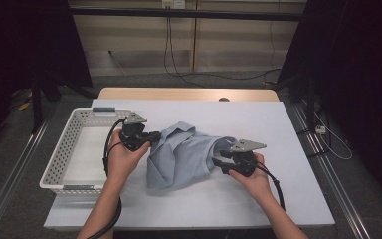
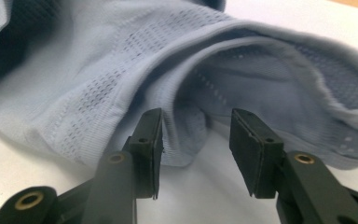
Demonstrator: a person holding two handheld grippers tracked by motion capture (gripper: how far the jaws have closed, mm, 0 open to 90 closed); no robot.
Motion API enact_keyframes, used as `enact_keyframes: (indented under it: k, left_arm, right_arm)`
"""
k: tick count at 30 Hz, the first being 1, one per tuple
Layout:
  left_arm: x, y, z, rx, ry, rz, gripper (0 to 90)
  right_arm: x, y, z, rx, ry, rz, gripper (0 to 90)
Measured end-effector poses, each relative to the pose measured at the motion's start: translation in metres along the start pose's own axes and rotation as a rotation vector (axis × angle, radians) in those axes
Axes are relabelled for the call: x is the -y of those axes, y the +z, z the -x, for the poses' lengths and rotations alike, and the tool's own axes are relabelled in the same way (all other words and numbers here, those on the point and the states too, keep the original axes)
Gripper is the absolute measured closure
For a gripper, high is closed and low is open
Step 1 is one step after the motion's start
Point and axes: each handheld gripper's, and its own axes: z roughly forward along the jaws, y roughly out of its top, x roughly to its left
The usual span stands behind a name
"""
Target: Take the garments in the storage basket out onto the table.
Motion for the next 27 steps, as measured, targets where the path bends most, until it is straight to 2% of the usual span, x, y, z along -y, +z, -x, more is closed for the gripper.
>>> enact_keyframes:
  k: [3, 10, 13, 16, 18, 22, 27]
  left_arm:
    - [0.0, 0.0, 0.0, 0.001, -0.004, 0.002, 85.6]
    - [0.0, -0.001, 0.001, -0.001, 0.005, 0.003, 85.6]
    - [0.001, 0.0, 0.001, -0.001, -0.003, 0.006, 85.6]
    - [0.001, 0.0, 0.0, -0.003, 0.001, 0.003, 85.6]
    - [0.001, 0.0, 0.0, -0.001, 0.001, 0.002, 85.6]
    - [0.001, -0.001, 0.0, 0.009, -0.007, 0.007, 85.6]
    - [0.001, -0.001, 0.001, 0.018, -0.015, 0.008, 85.7]
  right_arm:
    - [0.0, 0.003, -0.003, -0.031, 0.017, 0.007, 55.1]
    - [0.0, 0.008, -0.011, -0.073, 0.004, -0.008, 57.8]
    - [0.0, 0.009, -0.012, -0.085, 0.005, -0.011, 65.3]
    - [0.001, 0.009, -0.011, -0.121, 0.028, -0.011, 78.3]
    - [0.001, 0.008, -0.009, -0.141, 0.041, -0.003, 83.4]
    - [0.0, 0.004, -0.007, -0.142, 0.054, 0.018, 87.5]
    - [-0.005, -0.006, 0.0, -0.116, 0.06, 0.051, 88.8]
